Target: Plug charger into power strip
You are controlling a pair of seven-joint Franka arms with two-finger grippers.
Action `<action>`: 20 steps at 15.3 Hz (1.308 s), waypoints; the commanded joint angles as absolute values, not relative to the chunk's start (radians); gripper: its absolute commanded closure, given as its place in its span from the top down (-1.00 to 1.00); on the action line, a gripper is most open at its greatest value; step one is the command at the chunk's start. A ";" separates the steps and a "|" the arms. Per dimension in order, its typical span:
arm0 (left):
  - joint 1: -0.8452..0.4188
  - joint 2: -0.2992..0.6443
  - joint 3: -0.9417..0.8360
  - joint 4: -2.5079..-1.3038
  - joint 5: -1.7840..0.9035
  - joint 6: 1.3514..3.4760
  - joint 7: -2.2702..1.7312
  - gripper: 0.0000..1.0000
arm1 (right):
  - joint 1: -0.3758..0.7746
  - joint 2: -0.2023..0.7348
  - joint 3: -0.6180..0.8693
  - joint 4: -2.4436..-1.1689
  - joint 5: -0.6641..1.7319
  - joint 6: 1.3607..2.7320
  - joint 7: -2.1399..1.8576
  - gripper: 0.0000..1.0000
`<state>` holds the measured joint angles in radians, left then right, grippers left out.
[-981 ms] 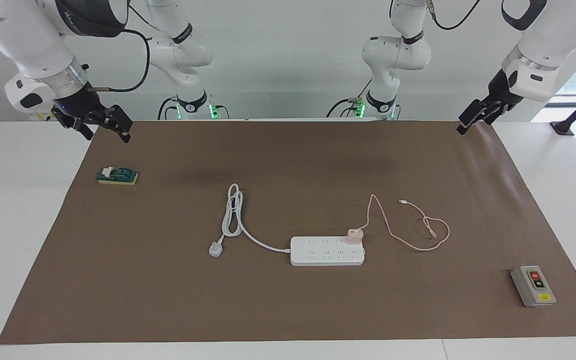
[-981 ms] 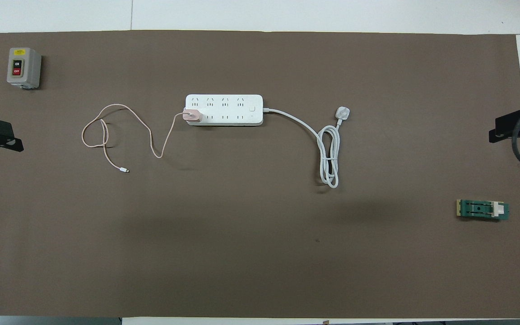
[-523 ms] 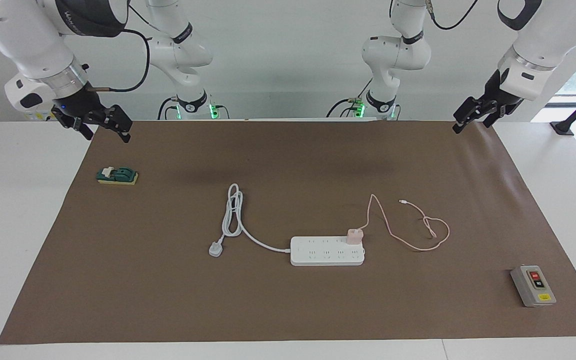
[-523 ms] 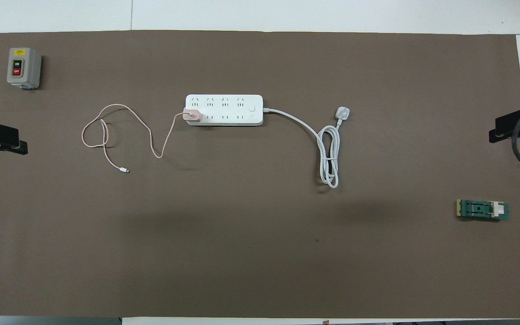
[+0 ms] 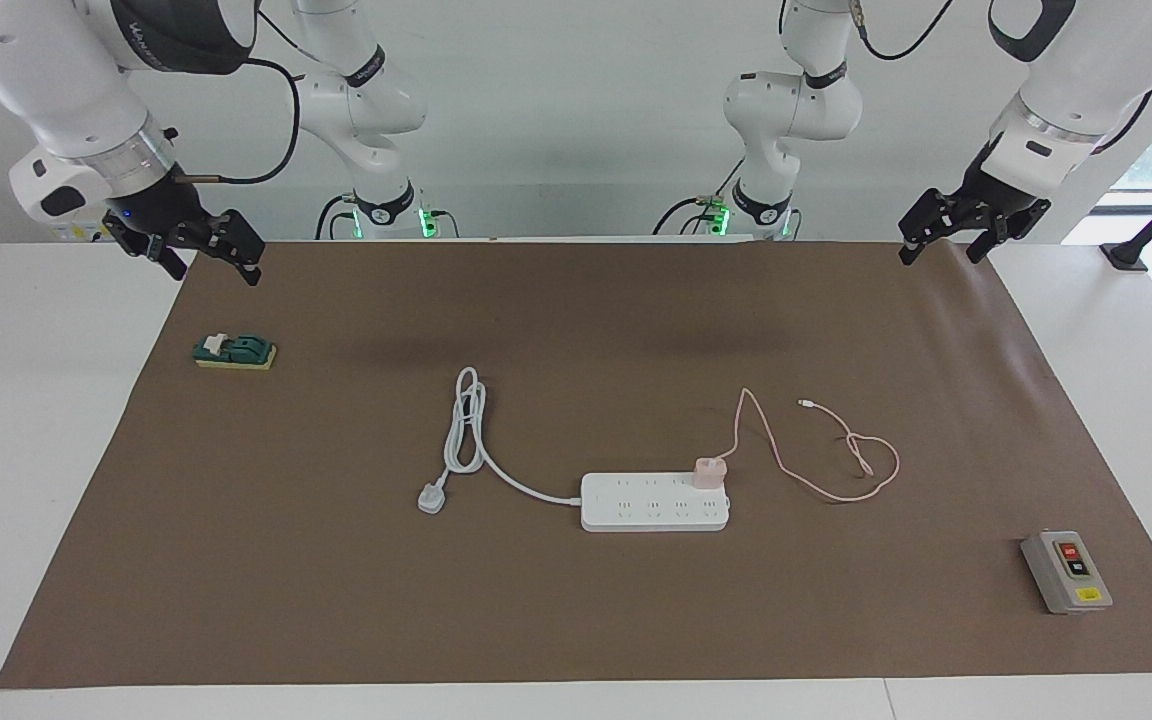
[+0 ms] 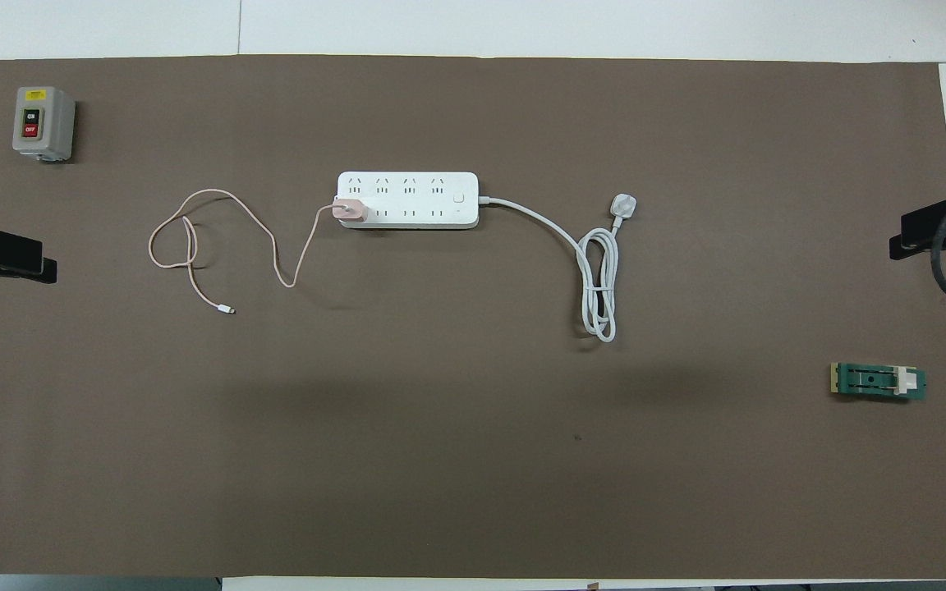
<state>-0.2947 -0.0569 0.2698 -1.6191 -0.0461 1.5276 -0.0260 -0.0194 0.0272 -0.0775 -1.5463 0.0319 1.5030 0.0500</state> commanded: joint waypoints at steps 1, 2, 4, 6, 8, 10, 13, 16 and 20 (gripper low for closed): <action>-0.299 -0.086 0.275 -1.660 -0.029 1.534 -0.009 1.00 | -0.028 0.015 -0.064 -1.555 0.012 1.506 0.060 1.00; -0.299 -0.087 0.276 -1.660 -0.029 1.534 -0.011 1.00 | -0.029 0.015 -0.064 -1.555 0.012 1.506 0.061 1.00; -0.299 -0.084 0.275 -1.658 -0.015 1.543 -0.011 1.00 | -0.029 0.015 -0.064 -1.555 0.012 1.506 0.060 1.00; -0.276 -0.081 0.264 -1.655 -0.006 1.546 -0.011 1.00 | -0.029 0.015 -0.064 -1.555 0.012 1.506 0.060 1.00; -0.127 -0.083 0.115 -1.655 -0.006 1.534 -0.009 1.00 | -0.029 0.015 -0.064 -1.555 0.012 1.506 0.061 1.00; -0.007 -0.075 -0.019 -1.649 -0.006 1.522 -0.008 1.00 | -0.028 0.015 -0.064 -1.555 0.012 1.506 0.060 1.00; -0.006 -0.055 -0.023 -1.637 -0.005 1.503 -0.008 1.00 | -0.029 0.015 -0.064 -1.555 0.012 1.506 0.061 1.00; -0.006 -0.054 -0.026 -1.635 -0.003 1.505 -0.009 1.00 | -0.029 0.015 -0.064 -1.555 0.012 1.506 0.060 1.00; -0.011 -0.057 -0.029 -1.644 -0.003 1.526 -0.005 1.00 | -0.029 0.015 -0.064 -1.555 0.012 1.506 0.061 1.00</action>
